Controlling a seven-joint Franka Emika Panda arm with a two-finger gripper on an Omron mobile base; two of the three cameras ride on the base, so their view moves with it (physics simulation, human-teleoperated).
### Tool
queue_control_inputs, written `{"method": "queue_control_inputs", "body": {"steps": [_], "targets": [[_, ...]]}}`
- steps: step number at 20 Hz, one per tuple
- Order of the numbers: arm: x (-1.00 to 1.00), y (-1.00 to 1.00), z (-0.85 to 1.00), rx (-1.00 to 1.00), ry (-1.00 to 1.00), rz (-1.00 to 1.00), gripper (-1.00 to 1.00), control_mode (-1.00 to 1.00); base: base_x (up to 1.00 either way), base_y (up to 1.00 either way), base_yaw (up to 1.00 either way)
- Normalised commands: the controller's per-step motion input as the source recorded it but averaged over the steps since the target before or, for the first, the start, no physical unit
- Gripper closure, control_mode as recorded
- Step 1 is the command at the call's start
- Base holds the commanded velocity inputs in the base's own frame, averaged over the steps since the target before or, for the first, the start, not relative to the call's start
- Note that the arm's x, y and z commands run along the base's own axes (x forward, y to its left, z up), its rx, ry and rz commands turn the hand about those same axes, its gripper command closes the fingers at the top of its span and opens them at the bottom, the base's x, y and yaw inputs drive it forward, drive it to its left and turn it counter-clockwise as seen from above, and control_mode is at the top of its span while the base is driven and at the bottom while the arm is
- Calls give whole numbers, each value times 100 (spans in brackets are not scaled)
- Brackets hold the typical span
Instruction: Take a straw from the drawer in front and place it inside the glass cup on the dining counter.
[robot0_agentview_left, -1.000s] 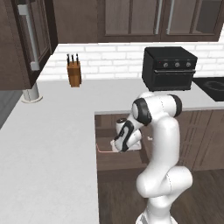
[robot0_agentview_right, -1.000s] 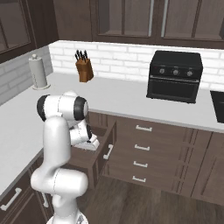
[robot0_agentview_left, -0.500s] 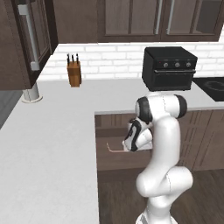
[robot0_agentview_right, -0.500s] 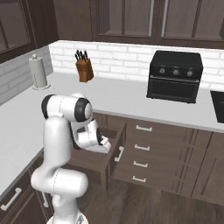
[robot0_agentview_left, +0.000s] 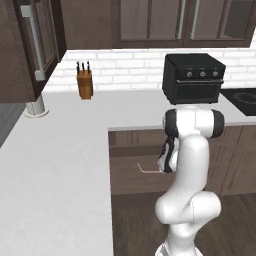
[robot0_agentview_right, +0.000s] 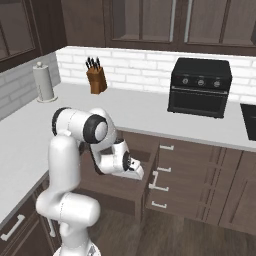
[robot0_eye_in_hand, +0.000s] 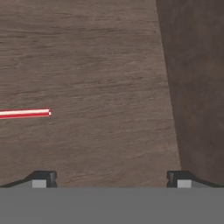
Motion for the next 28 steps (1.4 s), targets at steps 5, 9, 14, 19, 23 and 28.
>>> {"method": "queue_control_inputs", "body": {"steps": [5,9,14,19,23,28], "targets": [[-8,62,61,0,0,11,-100,-100,0,0,0],[0,100,56,0,1,18,-100,-100,0,0,0],[0,81,42,0,4,23,-100,-100,0,0,0],[9,41,11,4,6,28,-100,-100,0,0,0],[25,10,0,9,4,23,-100,-100,0,0,0],[30,0,-5,7,1,17,-100,-100,0,0,0]]}}
